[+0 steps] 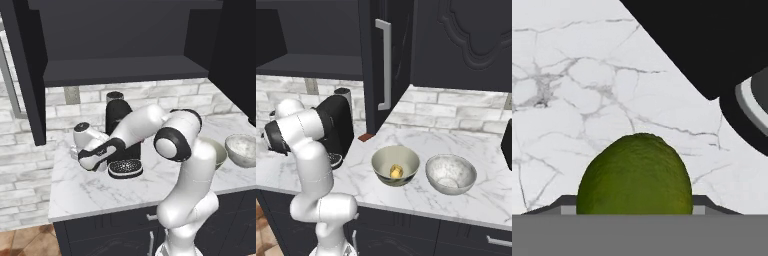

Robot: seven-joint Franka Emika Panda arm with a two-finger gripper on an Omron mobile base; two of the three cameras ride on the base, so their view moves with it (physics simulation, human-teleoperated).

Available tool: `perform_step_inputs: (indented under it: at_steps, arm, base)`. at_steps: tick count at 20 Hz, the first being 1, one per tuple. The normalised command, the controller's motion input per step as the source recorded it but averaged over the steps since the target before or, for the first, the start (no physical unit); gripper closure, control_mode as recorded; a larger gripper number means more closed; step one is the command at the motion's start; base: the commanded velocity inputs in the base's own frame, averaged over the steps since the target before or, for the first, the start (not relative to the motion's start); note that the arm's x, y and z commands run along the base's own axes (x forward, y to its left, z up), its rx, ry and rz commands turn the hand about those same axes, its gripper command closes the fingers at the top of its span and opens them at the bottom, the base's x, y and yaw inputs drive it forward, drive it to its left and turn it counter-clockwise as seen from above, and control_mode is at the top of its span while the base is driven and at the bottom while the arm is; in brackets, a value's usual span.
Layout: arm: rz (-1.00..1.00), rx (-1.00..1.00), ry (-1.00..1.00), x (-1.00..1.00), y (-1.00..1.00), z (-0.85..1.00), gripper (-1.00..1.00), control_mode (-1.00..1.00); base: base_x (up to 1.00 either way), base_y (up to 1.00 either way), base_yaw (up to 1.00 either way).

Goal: Pick both bowls and place them on the counter. Then place the lime in one bowl and place the potato in the other bowl.

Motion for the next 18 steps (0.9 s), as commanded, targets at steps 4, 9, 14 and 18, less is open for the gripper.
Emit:
perform_step_inputs:
  at_steps: [4, 9, 14, 18]
  arm:
    - [-0.05, 0.0, -0.03, -0.78, -0.05, 0.45, 1.0, -1.0]
    - [-0.07, 0.0, -0.05, -0.8, -0.23, 0.47, 1.0, -1.0]
    - [-0.08, 0.0, -0.12, -0.82, -0.44, 0.25, 1.0, -1.0]
    - [-0.08, 0.01, -0.19, -0.81, -0.65, 0.04, 1.0, -1.0]
  base:
    - [0.0, 0.0, 0.0]
    - [0.0, 0.0, 0.0]
    - [0.0, 0.0, 0.0]
    - [0.0, 0.0, 0.0]
